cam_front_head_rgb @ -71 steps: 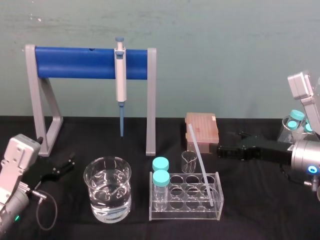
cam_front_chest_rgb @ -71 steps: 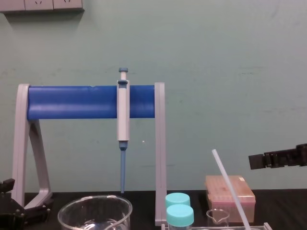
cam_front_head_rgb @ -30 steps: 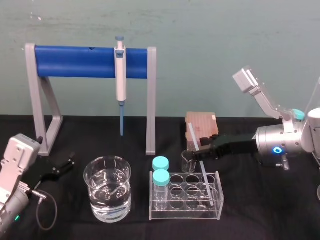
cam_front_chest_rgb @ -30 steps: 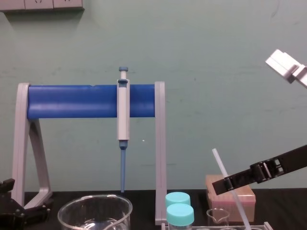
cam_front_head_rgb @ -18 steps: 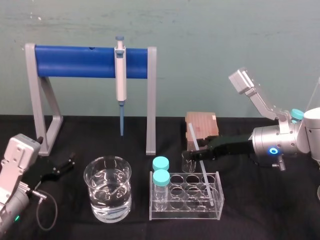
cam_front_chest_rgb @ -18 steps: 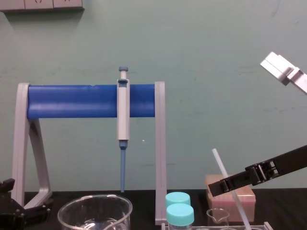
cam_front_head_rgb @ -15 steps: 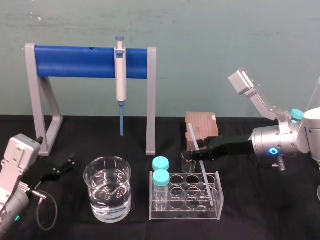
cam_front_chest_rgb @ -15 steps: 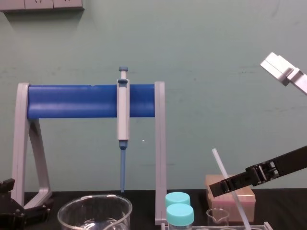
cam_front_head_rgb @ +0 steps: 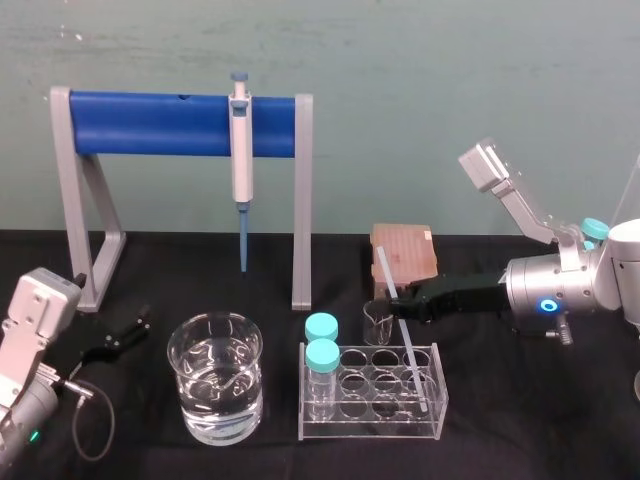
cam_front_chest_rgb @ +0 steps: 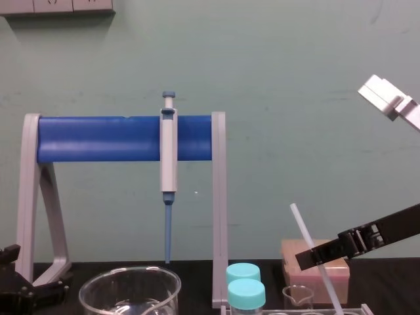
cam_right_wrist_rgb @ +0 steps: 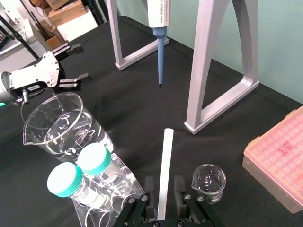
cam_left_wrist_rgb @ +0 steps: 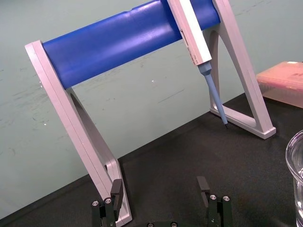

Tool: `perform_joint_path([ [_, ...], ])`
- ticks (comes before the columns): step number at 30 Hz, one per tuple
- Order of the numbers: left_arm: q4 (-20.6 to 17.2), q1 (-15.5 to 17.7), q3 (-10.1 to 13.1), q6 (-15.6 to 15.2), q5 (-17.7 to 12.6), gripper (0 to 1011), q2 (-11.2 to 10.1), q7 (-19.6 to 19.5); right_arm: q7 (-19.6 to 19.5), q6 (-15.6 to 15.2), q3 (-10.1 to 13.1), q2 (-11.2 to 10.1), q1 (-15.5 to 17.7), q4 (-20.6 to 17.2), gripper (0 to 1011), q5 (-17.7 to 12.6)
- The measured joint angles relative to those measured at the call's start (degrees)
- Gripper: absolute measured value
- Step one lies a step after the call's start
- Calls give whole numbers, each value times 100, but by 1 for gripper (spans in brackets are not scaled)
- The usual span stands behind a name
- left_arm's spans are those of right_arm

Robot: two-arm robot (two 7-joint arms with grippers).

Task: Pick up the stirring rod with one hand, then place it down.

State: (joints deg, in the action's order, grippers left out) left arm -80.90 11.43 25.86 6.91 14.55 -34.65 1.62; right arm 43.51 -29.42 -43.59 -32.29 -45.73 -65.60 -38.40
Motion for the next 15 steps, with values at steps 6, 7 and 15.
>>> perform_joint_path([
  [6, 0, 0, 0, 0, 0, 1005, 0, 0, -57, 9, 9, -34, 39, -32, 122, -19],
  [7, 0, 0, 0, 0, 0, 1005, 0, 0, -68, 12, 13, -39, 44, -42, 112, -19],
  [15, 0, 0, 0, 0, 0, 1005, 0, 0, -158, 52, 74, -104, 121, -145, 73, -37],
])
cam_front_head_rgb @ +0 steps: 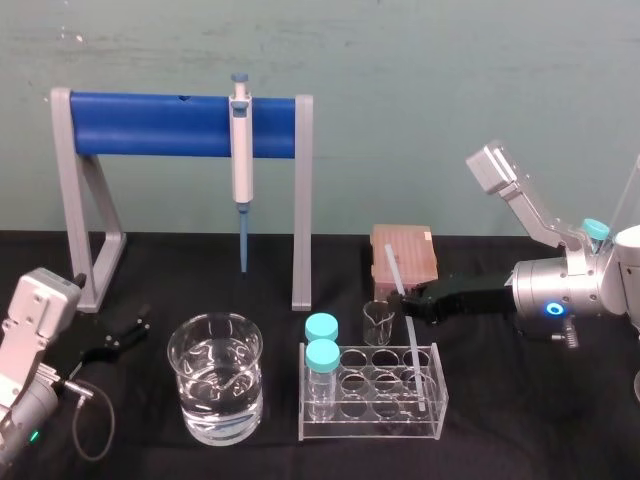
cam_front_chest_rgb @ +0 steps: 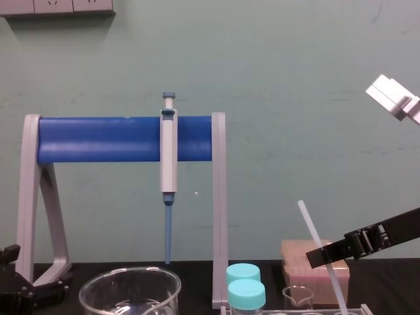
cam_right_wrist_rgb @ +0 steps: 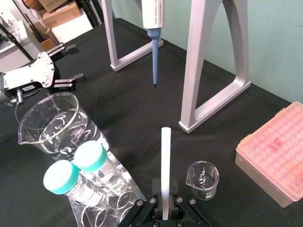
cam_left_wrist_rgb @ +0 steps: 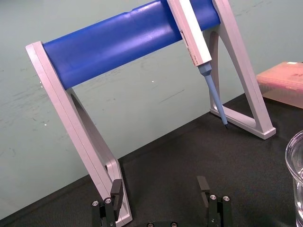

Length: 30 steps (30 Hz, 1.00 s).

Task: Pick up the stirring rod with one hand, then place it down.

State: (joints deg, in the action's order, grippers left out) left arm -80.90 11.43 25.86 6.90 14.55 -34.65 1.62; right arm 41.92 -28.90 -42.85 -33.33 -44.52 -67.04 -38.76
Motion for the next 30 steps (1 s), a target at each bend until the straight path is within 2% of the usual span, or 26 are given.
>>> perform_joint_path([
  [6, 0, 0, 0, 0, 0, 1005, 0, 0, -61, 43, 97, -62, 104, -98, 72, -82],
  [13, 0, 0, 0, 0, 0, 1005, 0, 0, -180, 140, 358, -188, 336, -317, 72, -363],
  [19, 0, 0, 0, 0, 0, 1005, 0, 0, -399, 315, 691, -368, 652, -711, 72, -739],
  [20, 0, 0, 0, 0, 0, 1005, 0, 0, -399, 315, 691, -368, 652, -711, 72, -739],
  [21, 0, 0, 0, 0, 0, 1005, 0, 0, -472, 383, 784, -434, 741, -871, 72, -844],
  [30, 0, 0, 0, 0, 0, 1005, 0, 0, -656, 627, 1036, -657, 976, -1388, 72, -1151],
])
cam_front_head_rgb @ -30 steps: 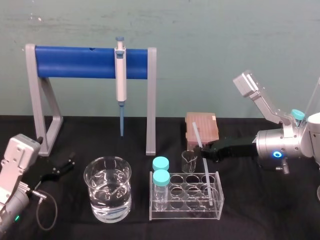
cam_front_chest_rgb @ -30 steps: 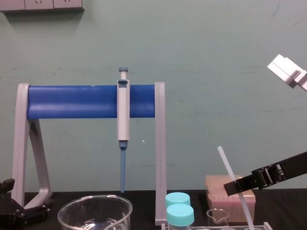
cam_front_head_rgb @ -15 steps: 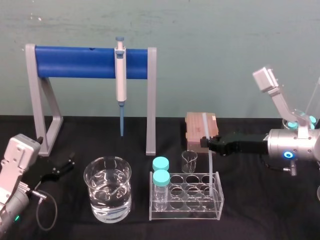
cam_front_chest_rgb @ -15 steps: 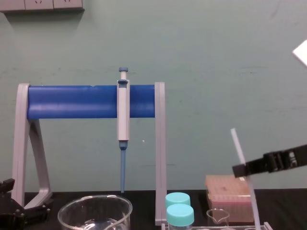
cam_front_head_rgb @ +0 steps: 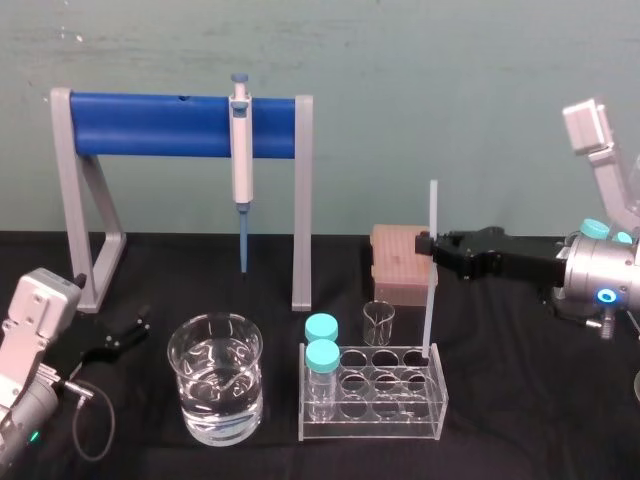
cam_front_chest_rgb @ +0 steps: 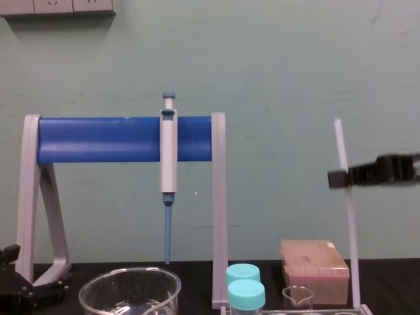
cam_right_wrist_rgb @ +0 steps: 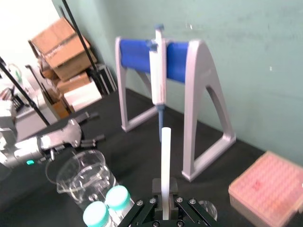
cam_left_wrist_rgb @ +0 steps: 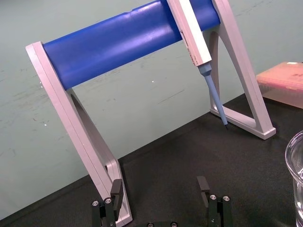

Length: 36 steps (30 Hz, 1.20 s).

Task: Pick up the stirring rod with one hand, then place it down.

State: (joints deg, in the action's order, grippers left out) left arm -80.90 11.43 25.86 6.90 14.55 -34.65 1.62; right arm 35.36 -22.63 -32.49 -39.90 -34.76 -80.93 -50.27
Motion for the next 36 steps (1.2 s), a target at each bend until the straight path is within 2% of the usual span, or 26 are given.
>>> perform_joint_path([
  [4, 0, 0, 0, 0, 0, 1005, 0, 0, -57, 140, 138, -121, 109, -306, 72, -184],
  [11, 0, 0, 0, 0, 0, 1005, 0, 0, -91, 296, 199, -287, 172, -662, 72, -284],
  [36, 0, 0, 0, 0, 0, 1005, 0, 0, -90, 268, 190, -249, 165, -594, 72, -282],
])
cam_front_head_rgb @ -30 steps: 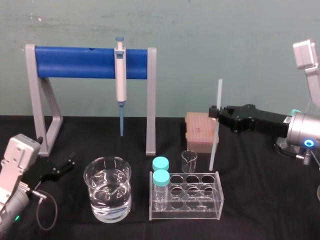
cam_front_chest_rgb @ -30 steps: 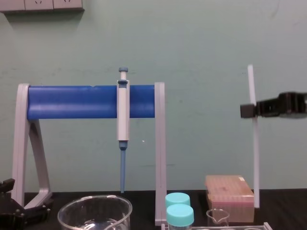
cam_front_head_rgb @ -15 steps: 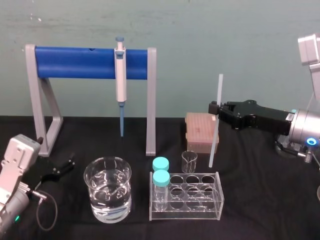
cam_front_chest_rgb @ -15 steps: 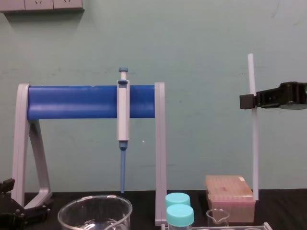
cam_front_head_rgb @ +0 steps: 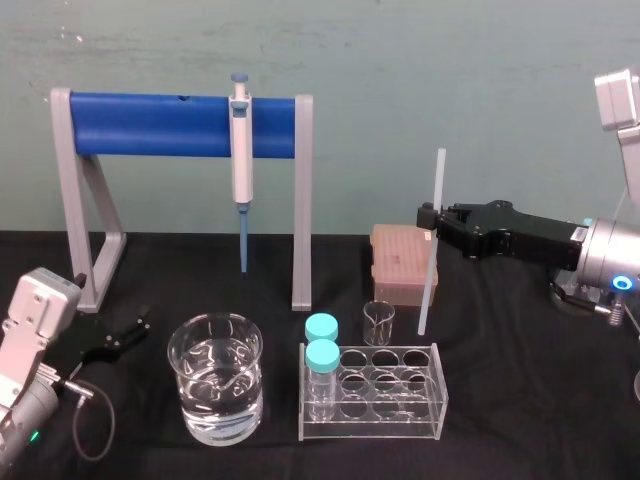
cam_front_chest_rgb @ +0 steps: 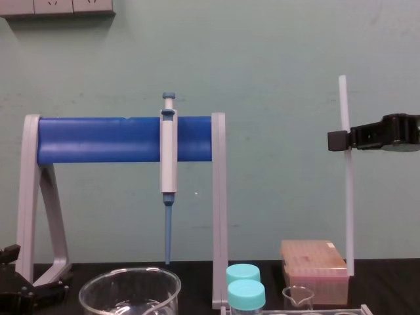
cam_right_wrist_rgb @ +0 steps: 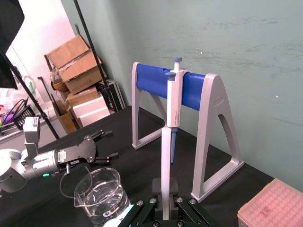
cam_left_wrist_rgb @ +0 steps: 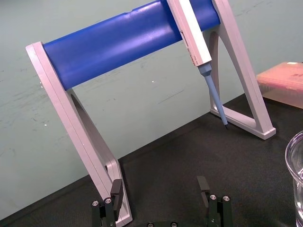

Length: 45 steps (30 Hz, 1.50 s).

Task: Pick up the stirring rod with one hand, then place it down.

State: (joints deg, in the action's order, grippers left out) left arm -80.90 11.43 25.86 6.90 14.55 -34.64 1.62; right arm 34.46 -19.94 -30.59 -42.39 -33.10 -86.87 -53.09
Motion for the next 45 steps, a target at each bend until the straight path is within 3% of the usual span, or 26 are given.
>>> perform_joint_path([
  [45, 0, 0, 0, 0, 0, 1005, 0, 0, 5, -8, 0, 7, 0, 12, 72, 4],
])
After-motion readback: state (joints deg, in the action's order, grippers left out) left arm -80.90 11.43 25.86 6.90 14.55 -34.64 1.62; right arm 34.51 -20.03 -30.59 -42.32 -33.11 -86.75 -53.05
